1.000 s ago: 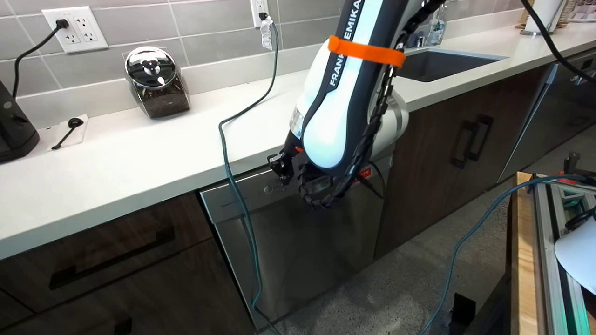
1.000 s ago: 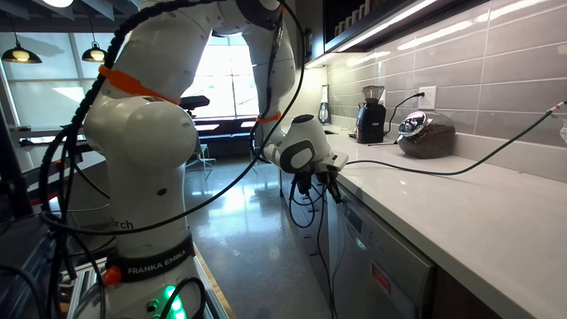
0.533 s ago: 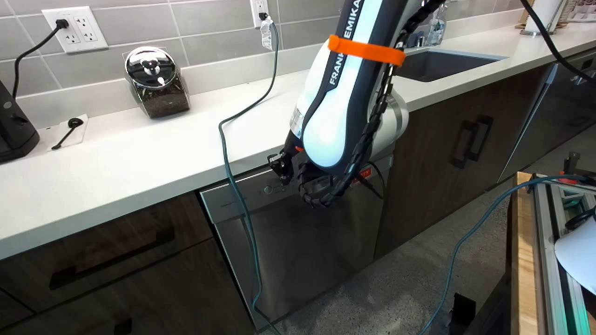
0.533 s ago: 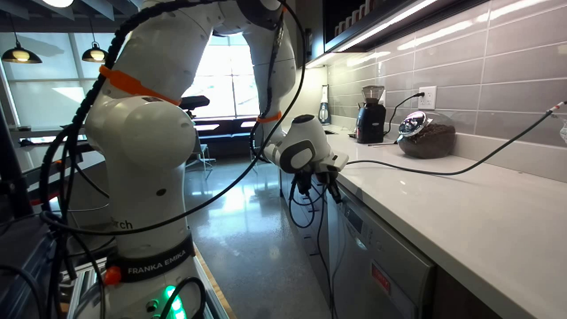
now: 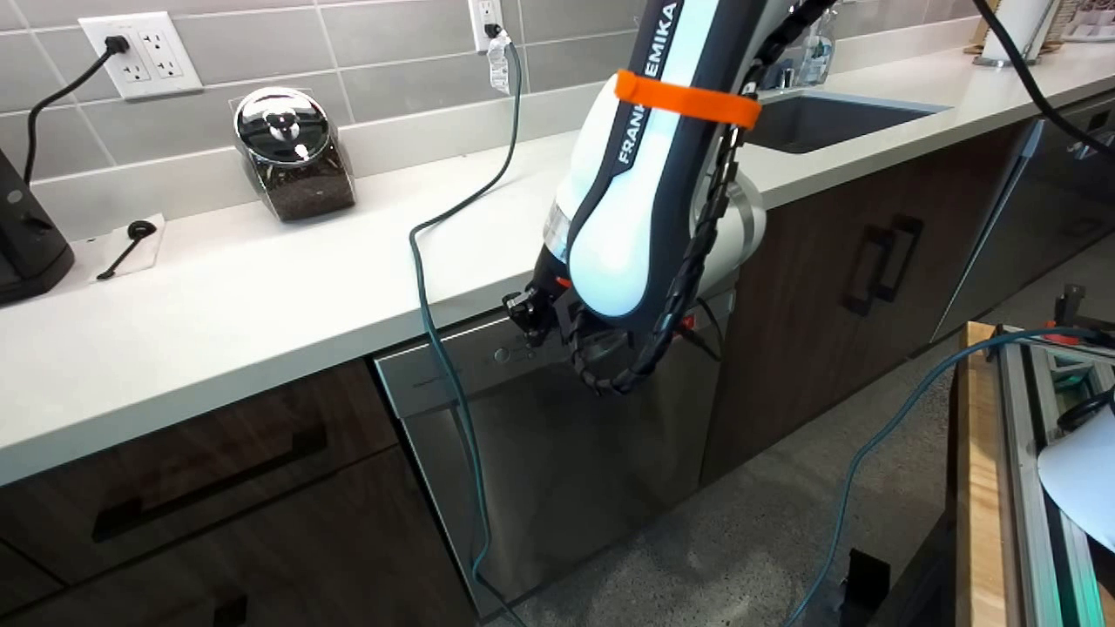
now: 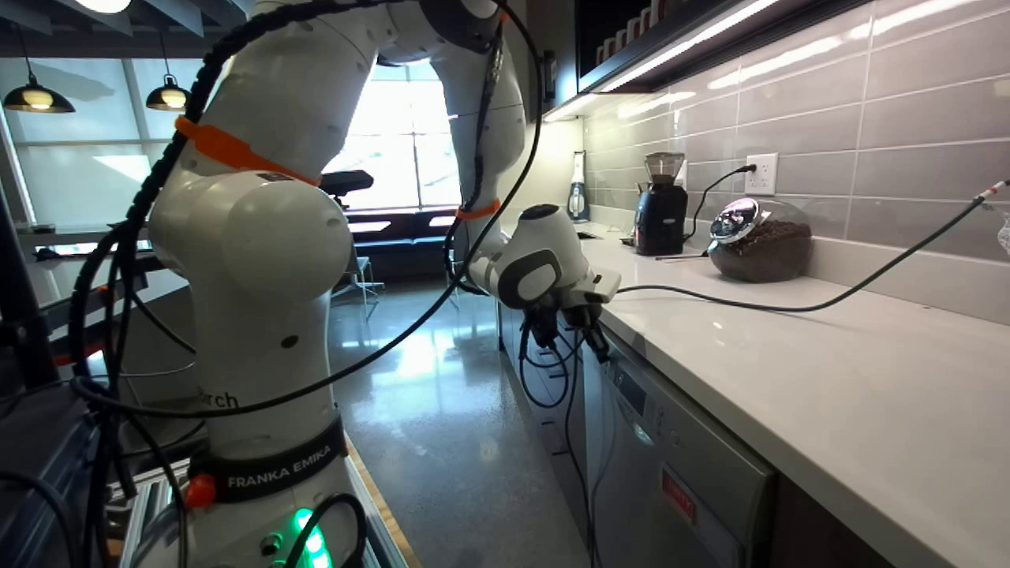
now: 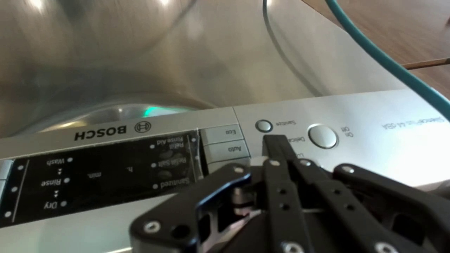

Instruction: Press the middle button on the left side of the dish washing machine

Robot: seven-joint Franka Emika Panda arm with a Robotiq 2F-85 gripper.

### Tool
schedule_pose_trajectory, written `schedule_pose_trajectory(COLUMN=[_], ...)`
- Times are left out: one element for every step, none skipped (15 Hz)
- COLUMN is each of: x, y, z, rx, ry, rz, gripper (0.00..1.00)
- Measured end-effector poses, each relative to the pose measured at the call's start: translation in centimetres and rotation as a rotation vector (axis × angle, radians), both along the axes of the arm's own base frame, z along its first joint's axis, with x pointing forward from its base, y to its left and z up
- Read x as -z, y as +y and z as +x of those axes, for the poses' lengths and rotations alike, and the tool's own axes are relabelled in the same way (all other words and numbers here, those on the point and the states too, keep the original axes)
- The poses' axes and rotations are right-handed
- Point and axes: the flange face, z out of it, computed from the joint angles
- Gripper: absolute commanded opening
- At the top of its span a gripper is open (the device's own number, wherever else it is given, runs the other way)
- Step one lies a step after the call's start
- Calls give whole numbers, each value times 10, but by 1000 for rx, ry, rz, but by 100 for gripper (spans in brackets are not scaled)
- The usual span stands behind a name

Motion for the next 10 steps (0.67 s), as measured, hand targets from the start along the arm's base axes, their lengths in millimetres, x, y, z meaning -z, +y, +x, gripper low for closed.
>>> schedule_pose_trajectory(x=[1, 1, 2, 2, 3, 5, 5, 6, 6, 6], y=[-1, -1, -2, -4, -8, -11, -14, -16, -20, -23], z=[-1, -2, -3, -5, -7, -9, -11, -12, -14, -15], rx=[-14, -27, -40, -51, -59, -67, -77, -87, -97, -105], ry=[2, 4, 5, 8, 12, 16, 20, 23, 26, 30], rz=[-15, -30, -47, -63, -79, -94, -106, -116, -127, -138], gripper=[0, 0, 0, 0, 0, 0, 0, 0, 0, 26])
